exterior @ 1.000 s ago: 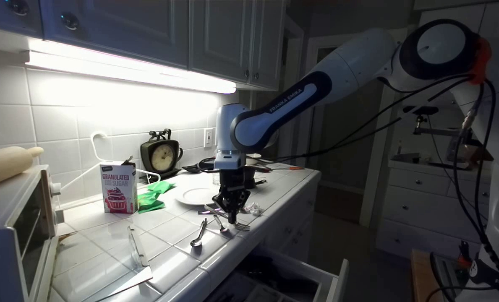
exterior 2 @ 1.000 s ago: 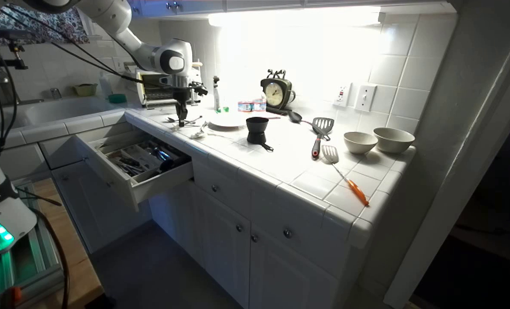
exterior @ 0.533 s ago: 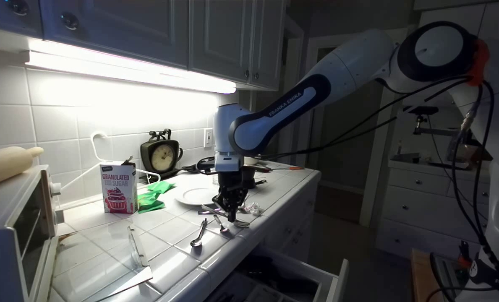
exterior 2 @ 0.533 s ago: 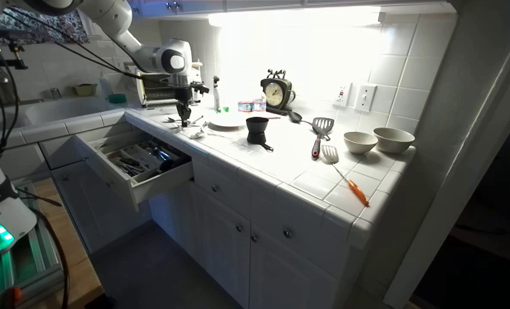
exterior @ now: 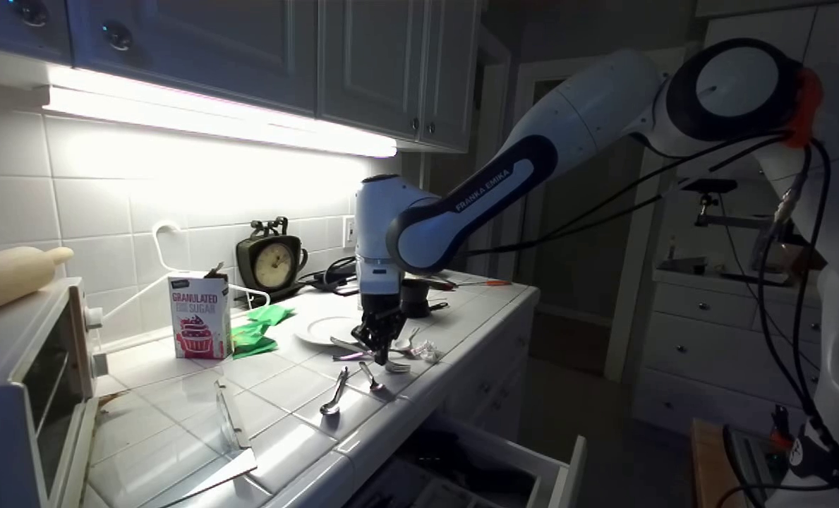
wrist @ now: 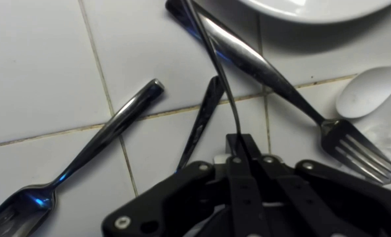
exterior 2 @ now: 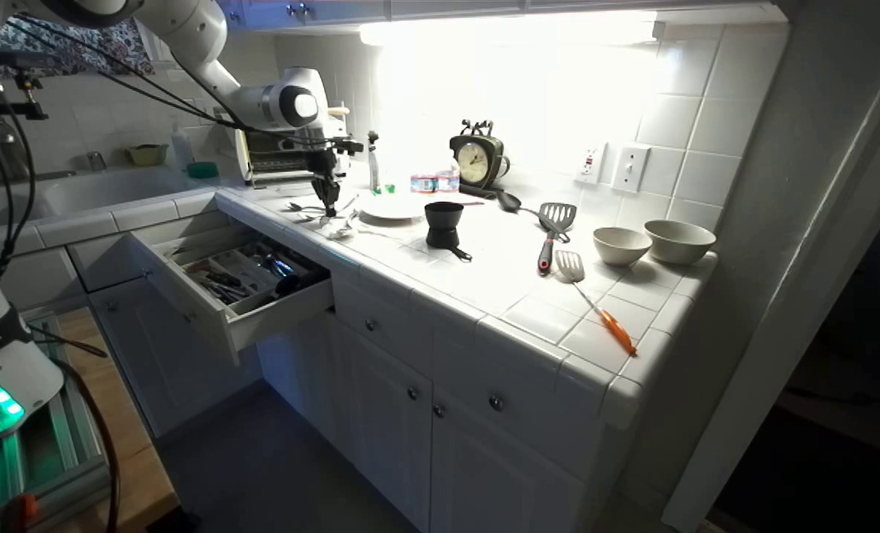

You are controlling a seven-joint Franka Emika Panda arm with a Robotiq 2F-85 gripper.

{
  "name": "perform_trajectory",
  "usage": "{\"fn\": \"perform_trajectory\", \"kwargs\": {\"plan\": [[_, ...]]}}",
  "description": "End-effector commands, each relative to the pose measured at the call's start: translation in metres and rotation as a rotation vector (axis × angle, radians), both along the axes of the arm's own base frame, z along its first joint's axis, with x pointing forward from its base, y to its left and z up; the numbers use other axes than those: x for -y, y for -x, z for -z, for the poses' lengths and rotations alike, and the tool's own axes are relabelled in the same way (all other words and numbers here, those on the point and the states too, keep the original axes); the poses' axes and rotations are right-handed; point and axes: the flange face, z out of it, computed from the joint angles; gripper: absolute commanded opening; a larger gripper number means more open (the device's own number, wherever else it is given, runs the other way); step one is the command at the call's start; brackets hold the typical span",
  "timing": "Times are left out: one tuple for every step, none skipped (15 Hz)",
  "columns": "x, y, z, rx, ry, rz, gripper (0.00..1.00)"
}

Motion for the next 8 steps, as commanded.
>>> {"fn": "perform_trajectory", "kwargs": {"plan": [[-0.0053,-0.0018,0.0118,0.08,0.057,-0.035,0.01],[-0.0062,-0.0019,0.0132,0.092,0.068,-0.044,0.01],[-0.0068,-0.0015,0.0149,0.101,0.08,-0.048,0.01],[-0.0075,-0.0012,0.0161,0.109,0.091,-0.053,0.01],[-0.0082,-0.0008,0.0173,0.117,0.1,-0.054,0.01],[-0.0092,0.0,0.0183,0.124,0.11,-0.057,0.01],[-0.01,0.0007,0.0192,0.132,0.12,-0.058,0.01],[-0.0108,0.0014,0.02,0.138,0.128,-0.058,0.01]]}}
